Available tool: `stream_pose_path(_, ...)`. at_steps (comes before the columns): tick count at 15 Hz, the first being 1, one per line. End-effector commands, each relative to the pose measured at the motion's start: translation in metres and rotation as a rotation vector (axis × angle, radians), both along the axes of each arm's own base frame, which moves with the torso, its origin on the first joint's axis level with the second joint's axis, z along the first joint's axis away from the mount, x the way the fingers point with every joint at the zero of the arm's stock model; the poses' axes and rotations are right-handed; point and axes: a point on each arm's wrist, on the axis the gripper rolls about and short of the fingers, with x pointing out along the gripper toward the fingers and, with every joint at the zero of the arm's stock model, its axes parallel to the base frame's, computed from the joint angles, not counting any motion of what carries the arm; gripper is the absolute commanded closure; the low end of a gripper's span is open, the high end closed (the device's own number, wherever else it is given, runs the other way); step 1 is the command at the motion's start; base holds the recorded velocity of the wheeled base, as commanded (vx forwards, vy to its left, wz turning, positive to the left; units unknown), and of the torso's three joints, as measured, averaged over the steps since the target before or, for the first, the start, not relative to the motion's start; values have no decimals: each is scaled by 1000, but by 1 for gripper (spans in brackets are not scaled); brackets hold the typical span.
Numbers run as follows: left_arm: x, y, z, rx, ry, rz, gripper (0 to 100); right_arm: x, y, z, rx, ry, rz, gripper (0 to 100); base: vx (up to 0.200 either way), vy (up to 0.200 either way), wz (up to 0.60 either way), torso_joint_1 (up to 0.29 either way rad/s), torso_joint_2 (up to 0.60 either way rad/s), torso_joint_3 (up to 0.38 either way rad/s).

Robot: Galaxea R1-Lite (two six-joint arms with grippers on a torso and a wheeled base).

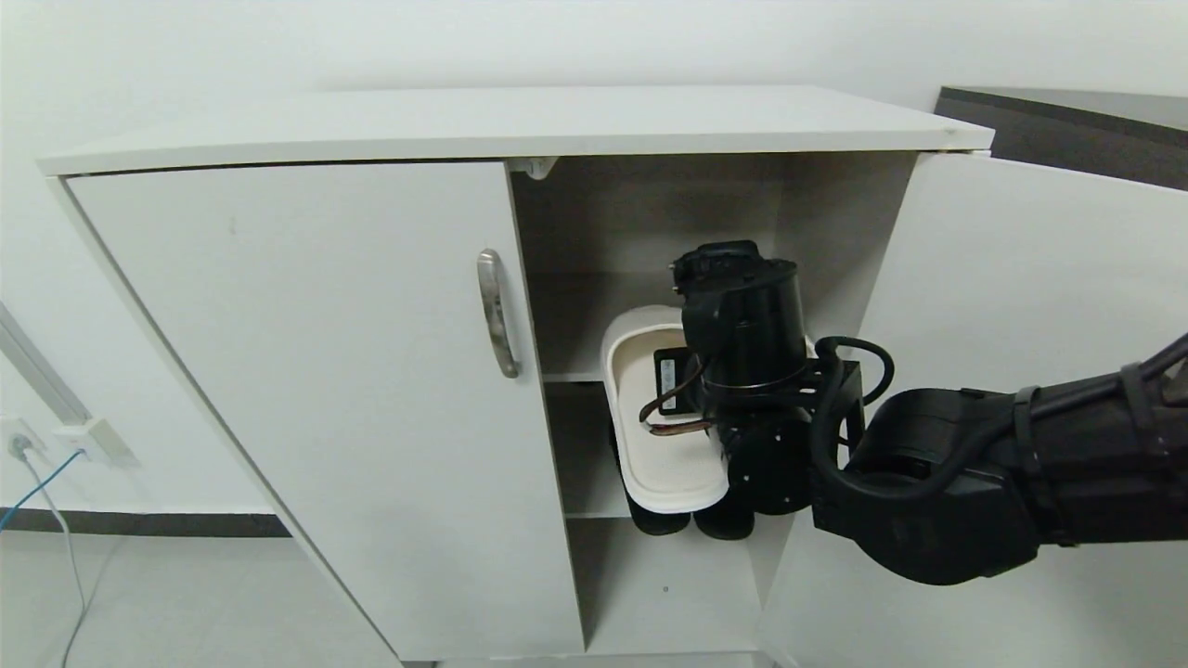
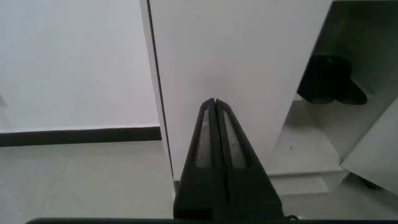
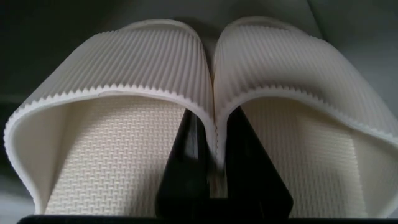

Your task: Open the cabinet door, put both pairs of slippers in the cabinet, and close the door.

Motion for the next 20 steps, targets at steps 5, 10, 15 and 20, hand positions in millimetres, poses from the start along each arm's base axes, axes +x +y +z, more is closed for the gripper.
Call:
stream_pose_path(5, 0, 0, 0, -1, 0, 1, 100, 9, 2, -8, -2, 7, -11, 100, 0, 0, 0, 0, 0, 0)
stream_pose_path(10, 0, 0, 0, -1, 0, 1, 100, 50, 5, -7, 9, 21, -2, 100, 0, 0, 0, 0, 0, 0)
stream_pose_path(15, 0, 0, 0, -2, 0, 1, 100, 83, 6, 0, 24, 18, -25, 100, 0, 0, 0, 0, 0, 0)
stream_pose_path(20, 0, 0, 0, -4, 0, 2, 100, 96, 9, 4, 47, -8, -38, 100, 0, 0, 0, 0, 0, 0)
